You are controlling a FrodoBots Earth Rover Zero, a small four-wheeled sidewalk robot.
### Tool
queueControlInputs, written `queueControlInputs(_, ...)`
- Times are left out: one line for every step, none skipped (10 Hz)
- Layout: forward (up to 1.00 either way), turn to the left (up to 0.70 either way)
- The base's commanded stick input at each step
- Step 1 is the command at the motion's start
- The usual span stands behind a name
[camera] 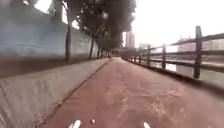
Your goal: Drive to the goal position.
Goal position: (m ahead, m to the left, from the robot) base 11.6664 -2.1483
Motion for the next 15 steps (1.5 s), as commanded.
queueControlInputs(0.7,-0.33)
queueControlInputs(0.7,-0.15)
queueControlInputs(0.7,-0.11)
queueControlInputs(0.7,-0.01)
queueControlInputs(0.7,0.0)
queueControlInputs(0.7,0.0)
queueControlInputs(0.7,0.0)
queueControlInputs(0.7,0.0)
queueControlInputs(0.7,0.0)
queueControlInputs(0.7,0.0)
queueControlInputs(0.7,0.0)
queueControlInputs(0.7,0.0)
queueControlInputs(0.7,0.0)
queueControlInputs(0.7,0.0)
queueControlInputs(0.7,0.0)
